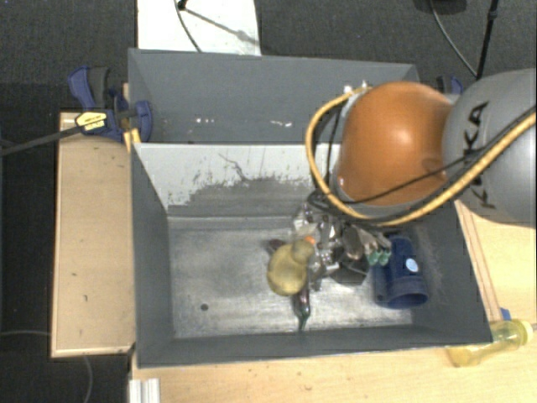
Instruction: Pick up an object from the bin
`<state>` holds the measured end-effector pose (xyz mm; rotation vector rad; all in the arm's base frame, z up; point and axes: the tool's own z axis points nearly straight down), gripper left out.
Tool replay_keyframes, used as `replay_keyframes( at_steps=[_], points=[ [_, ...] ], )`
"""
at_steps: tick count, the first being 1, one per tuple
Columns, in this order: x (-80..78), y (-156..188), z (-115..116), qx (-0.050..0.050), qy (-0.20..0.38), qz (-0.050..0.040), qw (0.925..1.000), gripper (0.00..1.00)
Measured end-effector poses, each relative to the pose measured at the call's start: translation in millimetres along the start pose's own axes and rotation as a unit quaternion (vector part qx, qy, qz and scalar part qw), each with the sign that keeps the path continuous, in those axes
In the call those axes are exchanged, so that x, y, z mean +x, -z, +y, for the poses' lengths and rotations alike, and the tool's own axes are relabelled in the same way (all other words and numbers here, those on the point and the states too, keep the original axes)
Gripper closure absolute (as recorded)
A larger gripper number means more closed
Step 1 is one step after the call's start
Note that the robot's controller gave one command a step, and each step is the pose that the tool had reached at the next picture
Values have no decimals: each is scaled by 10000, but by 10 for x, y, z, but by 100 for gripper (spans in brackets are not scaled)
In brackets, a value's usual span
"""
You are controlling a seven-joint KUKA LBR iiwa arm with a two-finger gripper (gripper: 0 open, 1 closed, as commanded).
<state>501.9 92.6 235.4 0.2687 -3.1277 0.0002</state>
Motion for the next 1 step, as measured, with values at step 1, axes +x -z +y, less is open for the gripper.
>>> replay_keyframes(
  at_steps=[1],
  points=[
    [-61, 145, 3, -4, 103, -5, 9999, 100]
  ],
)
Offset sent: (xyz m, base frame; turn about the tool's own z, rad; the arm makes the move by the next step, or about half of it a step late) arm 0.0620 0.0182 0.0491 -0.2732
